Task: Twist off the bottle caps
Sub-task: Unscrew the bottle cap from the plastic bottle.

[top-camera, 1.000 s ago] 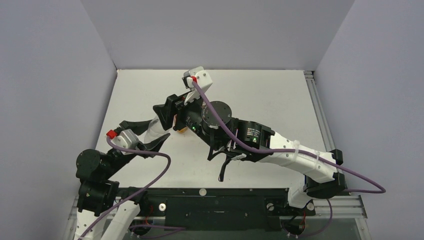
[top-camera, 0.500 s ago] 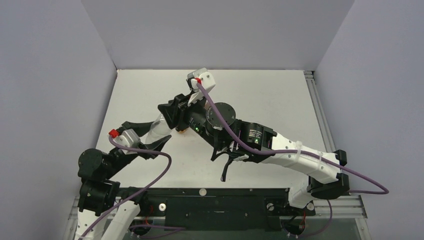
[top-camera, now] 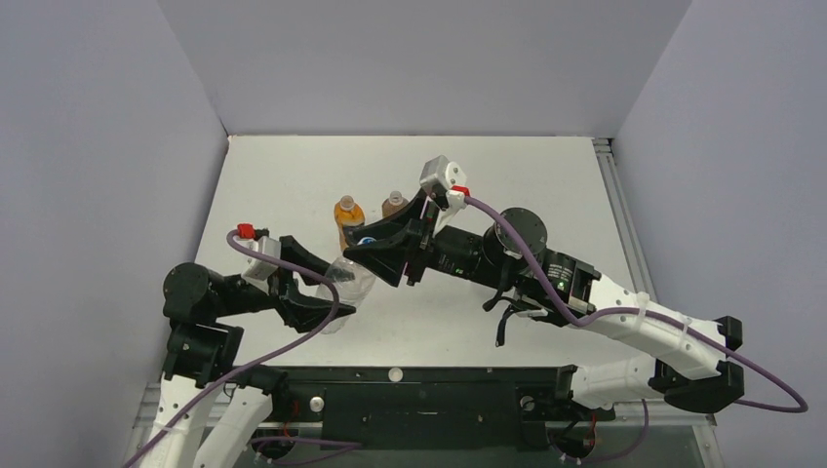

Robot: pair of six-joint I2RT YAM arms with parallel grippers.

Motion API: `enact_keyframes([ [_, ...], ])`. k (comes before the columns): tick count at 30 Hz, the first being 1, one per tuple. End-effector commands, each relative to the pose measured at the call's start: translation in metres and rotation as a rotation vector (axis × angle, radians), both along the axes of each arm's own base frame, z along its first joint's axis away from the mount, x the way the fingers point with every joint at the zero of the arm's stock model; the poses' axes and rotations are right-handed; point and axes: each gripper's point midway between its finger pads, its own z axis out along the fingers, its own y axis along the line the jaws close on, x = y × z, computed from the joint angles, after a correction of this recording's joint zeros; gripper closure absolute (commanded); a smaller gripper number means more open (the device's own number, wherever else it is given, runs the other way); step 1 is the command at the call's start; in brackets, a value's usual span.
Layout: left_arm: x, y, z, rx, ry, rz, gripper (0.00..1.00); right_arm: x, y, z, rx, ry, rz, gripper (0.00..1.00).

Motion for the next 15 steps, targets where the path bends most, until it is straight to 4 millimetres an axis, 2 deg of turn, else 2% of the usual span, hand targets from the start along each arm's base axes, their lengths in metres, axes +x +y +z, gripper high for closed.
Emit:
enact_keyframes([
  [1,-0.016,-0.002,0.014,-0.012,0.032,-0.101,1.00,-0.034,-0.023,0.046,0.174,-0.079,0.177,1.00],
  [3,-0.011,-0.002,0.015,-0.017,0.027,-0.083,1.00,-0.027,-0.022,0.042,0.162,-0.066,0.146,0.97],
  [4,-0.007,-0.002,0.017,-0.022,0.013,-0.061,1.00,-0.024,-0.022,0.041,0.154,-0.052,0.126,0.82],
  [5,-0.004,-0.002,0.017,-0.023,0.010,-0.045,1.00,-0.014,-0.023,0.043,0.158,-0.033,0.071,0.73],
  [6,0.002,-0.001,0.020,-0.028,-0.022,-0.006,1.00,-0.008,-0.023,0.041,0.150,-0.013,0.042,0.53],
  [8,0.015,0.003,0.017,-0.015,-0.047,0.081,1.00,0.010,-0.027,0.044,0.158,0.027,-0.062,0.32],
  [10,0.027,0.007,0.014,-0.001,-0.085,0.164,1.00,0.037,-0.037,0.043,0.168,0.093,-0.226,0.25],
  [11,0.031,0.010,0.009,0.011,-0.085,0.192,1.00,0.043,-0.038,0.043,0.182,0.128,-0.264,0.24],
  [12,0.039,0.013,0.008,0.020,-0.112,0.238,1.00,0.058,-0.046,0.041,0.194,0.162,-0.360,0.23],
  [15,0.053,0.018,-0.003,0.050,-0.112,0.304,1.00,0.075,-0.050,0.032,0.194,0.213,-0.488,0.23],
])
